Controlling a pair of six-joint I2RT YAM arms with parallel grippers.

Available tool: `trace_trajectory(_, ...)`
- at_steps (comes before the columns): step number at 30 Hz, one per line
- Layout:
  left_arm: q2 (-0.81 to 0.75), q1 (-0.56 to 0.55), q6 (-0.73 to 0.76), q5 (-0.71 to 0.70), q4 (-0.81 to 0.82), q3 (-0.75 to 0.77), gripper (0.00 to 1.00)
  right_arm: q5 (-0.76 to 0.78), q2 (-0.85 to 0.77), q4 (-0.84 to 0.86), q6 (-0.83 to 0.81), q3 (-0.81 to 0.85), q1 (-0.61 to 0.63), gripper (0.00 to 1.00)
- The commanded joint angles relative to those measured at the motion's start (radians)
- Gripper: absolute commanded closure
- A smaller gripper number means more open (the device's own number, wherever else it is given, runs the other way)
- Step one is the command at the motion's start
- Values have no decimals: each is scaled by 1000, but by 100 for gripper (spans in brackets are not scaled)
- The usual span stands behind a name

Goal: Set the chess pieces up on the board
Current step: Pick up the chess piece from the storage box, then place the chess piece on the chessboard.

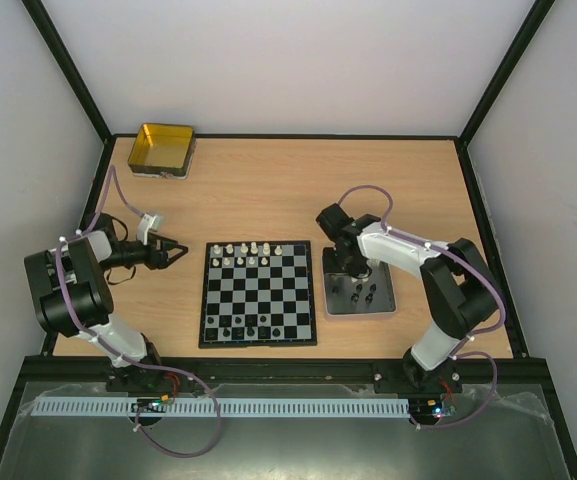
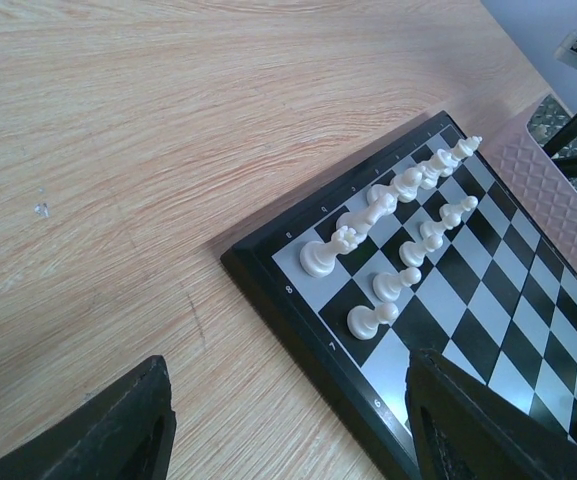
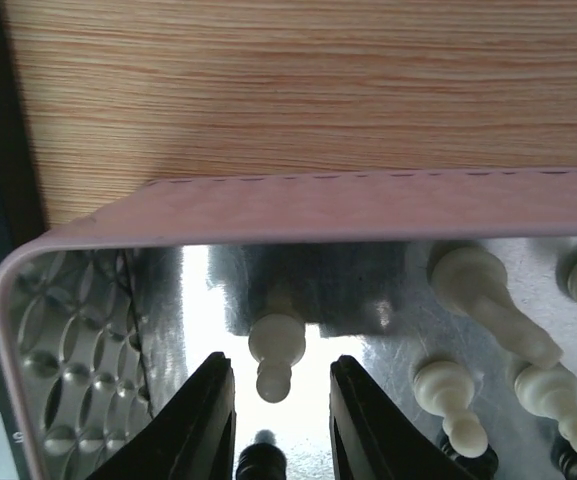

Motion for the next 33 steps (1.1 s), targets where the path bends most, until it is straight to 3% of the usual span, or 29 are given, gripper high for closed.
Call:
trace_trajectory(1, -29, 1, -4, 31, 24, -14, 36, 53, 18, -6, 8, -2, 5, 74)
trace_trajectory(17, -14, 7, 21, 42, -5, -1, 36, 83, 14, -41, 16, 46, 5, 91)
trace_trajectory(23, -5, 9, 38, 48, -24, 7, 36, 118, -11, -101, 16, 87, 25, 93)
trace_trajectory(33, 6, 14, 59, 57, -48, 20, 36, 130, 38, -214, 64, 337, 182, 93)
